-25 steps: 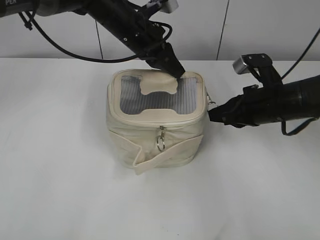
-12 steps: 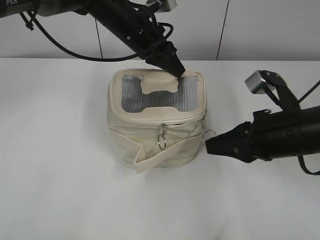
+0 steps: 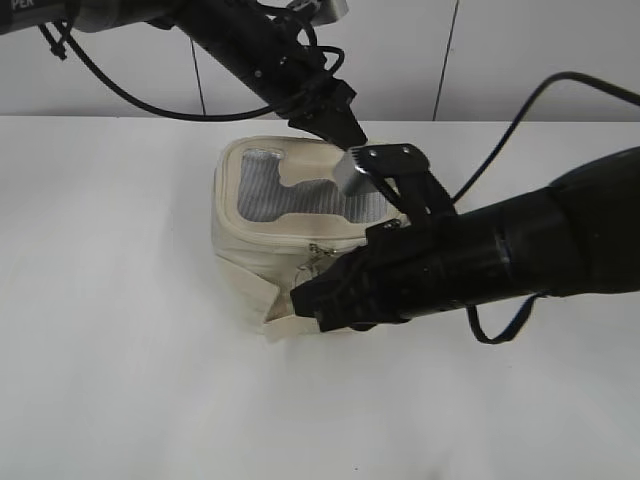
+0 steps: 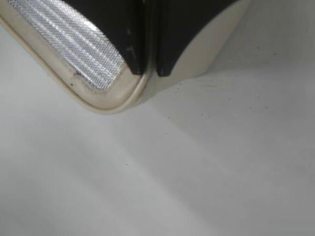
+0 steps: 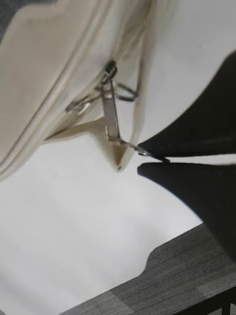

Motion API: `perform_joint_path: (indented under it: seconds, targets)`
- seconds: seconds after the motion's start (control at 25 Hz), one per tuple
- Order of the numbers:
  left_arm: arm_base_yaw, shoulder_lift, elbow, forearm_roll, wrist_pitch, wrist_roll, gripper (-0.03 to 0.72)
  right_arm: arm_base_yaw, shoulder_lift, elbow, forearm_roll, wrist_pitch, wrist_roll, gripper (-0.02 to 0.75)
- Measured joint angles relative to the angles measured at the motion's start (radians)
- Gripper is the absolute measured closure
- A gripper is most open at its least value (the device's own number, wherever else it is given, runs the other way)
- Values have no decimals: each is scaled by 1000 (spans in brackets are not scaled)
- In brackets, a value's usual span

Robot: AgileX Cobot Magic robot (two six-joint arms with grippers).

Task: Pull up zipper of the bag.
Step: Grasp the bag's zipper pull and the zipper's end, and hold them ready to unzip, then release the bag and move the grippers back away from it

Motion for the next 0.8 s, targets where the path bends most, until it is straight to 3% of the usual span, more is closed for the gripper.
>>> perform_joint_path:
  seconds: [0.2,0.28,0.36,0.44,0.52,0.6,0.8]
  targets:
    - [0,0,0,6,-1,-11,648,46,88,-90,-2,-12,71,729]
    - [1,-1,0,6,1,-14,620,42,91,-92,-55,-9,149,715]
    - [1,-7,0,-1,-19,-22,523,32,91,-92,-164,24,249,629]
    - [3,-17,0,-5,-43,-30,428,22,83,-92,-329,65,386,487]
    - [7,-37,0,-1,-54,-50,391,11,61,-92,-490,83,531,344]
    - [8,-72,0,16,-58,-89,399,-5,12,-92,-657,93,703,282]
    - [8,-172,0,53,-9,-176,424,-28,-135,-92,-968,171,1042,256]
